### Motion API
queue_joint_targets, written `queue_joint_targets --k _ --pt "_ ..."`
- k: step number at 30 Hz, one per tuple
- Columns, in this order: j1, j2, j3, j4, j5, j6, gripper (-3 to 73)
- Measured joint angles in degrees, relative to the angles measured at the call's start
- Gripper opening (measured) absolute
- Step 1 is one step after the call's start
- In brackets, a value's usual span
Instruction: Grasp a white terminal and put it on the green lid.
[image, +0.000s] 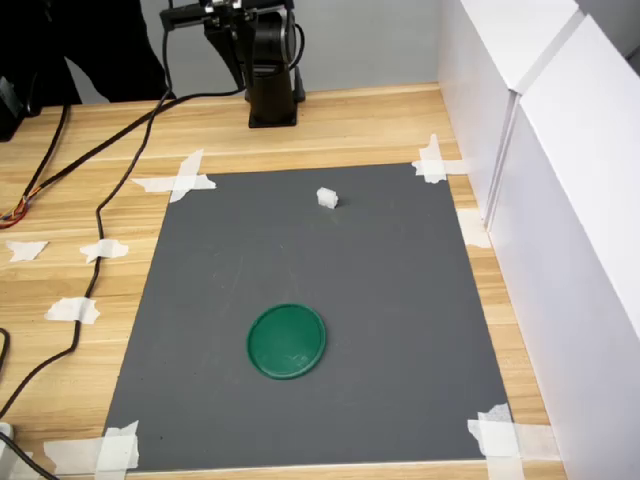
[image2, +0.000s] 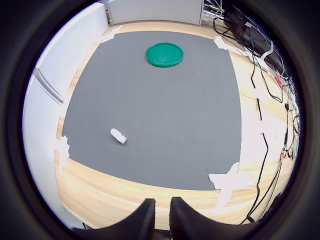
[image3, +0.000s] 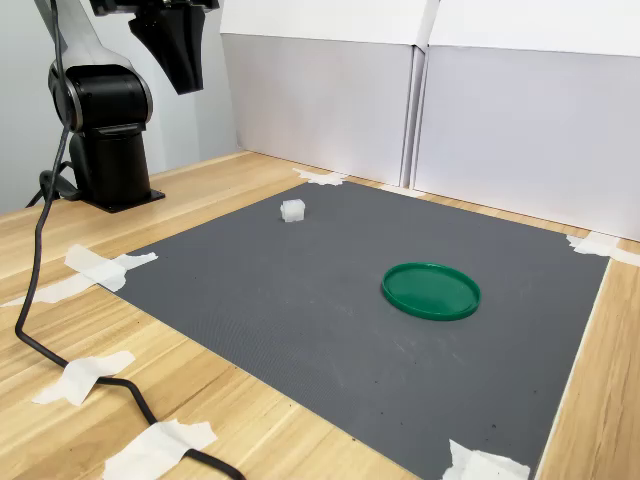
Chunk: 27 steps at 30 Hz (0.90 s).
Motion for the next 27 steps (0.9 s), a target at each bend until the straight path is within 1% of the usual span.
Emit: queue_joint_targets --k 2,5,8,10,12,15,21,27 --pt "0.00 0.27 -0.05 0.79 0.58 -0.96 26.0" --pt "0.00 0.87 -0.15 2.27 0.89 -1.35 42.9" --pt "0.00 1.85 -0.15 2.78 0.93 -0.55 58.7" --pt "0.00 2.83 -0.15 2.78 0.93 -0.13 66.7" --pt "0.00 3.88 -0.15 2.55 0.93 0.14 69.8" --pt "0.00 5.93 -0.17 2.21 0.93 0.42 71.3" --pt "0.00 10.37 -1.57 2.11 0.88 1.31 71.5" --pt "0.61 13.10 -5.32 0.96 0.83 2.31 71.5"
